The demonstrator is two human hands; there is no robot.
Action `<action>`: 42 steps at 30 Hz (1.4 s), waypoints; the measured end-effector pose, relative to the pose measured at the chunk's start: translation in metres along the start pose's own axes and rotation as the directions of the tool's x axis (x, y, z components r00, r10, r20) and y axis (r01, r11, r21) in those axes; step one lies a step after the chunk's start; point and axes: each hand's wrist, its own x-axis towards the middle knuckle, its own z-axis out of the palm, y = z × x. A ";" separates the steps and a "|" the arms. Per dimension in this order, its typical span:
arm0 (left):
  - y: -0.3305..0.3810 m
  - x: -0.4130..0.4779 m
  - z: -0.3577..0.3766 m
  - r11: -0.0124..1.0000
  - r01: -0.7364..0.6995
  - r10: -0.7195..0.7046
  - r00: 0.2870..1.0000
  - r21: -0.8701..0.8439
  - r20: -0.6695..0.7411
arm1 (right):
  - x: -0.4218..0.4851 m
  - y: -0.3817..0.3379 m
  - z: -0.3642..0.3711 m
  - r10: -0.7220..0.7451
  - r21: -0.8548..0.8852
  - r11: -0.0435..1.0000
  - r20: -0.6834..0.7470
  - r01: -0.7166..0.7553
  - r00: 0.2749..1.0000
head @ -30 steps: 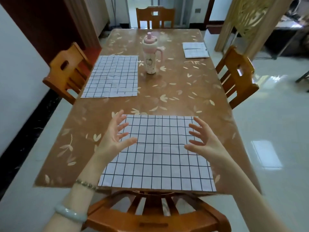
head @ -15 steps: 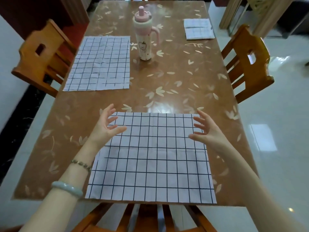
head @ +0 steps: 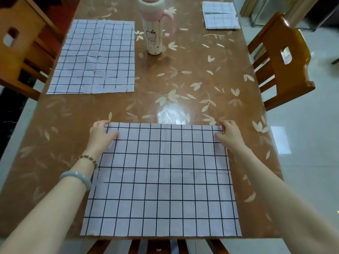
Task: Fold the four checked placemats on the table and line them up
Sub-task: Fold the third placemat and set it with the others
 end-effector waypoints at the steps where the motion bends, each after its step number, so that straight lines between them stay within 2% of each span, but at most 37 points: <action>1: 0.000 0.003 0.000 1.000 -0.016 0.016 1.000 0.025 0.005 | 0.002 0.000 0.001 -0.013 -0.023 1.000 0.008 0.013 1.000; 4: 0.002 0.010 -0.002 0.996 -0.036 0.034 0.999 0.076 0.033 | 0.006 0.001 0.003 -0.030 -0.050 0.998 0.028 0.032 0.999; 10: 0.004 0.013 -0.011 0.998 -0.026 0.019 0.995 0.062 0.099 | 0.012 -0.010 -0.002 -0.044 -0.187 0.981 0.087 0.060 0.995; 13: 0.006 0.012 -0.018 0.997 -0.038 0.032 0.996 0.066 0.086 | 0.013 -0.014 -0.006 -0.008 -0.130 0.991 0.120 0.024 0.993; 20: 0.014 0.016 -0.060 0.985 -0.111 0.113 0.994 -0.130 0.008 | 0.018 -0.021 -0.035 -0.025 0.003 1.000 -0.038 0.025 0.999; 23: 0.026 0.017 -0.078 0.962 -0.190 0.179 0.981 -0.195 -0.074 | 0.021 -0.030 -0.050 -0.024 0.121 0.992 -0.153 0.043 0.988; 26: 0.034 0.008 -0.092 0.946 -0.243 0.226 0.969 -0.214 -0.101 | 0.014 -0.037 -0.068 -0.022 0.219 0.974 -0.194 0.065 0.981; 34: 0.007 -0.045 -0.112 0.979 -0.159 0.174 0.978 -0.129 0.113 | -0.061 -0.026 -0.079 -0.072 0.208 0.973 -0.124 0.097 0.990; 38: -0.013 -0.079 -0.101 0.987 -0.101 0.131 0.959 -0.128 0.250 | -0.102 0.000 -0.059 -0.014 0.174 0.984 -0.077 0.027 0.997; 42: -0.042 -0.096 -0.082 0.995 -0.091 0.102 0.930 -0.049 0.352 | -0.127 0.026 -0.034 0.030 0.103 0.994 0.002 -0.030 1.000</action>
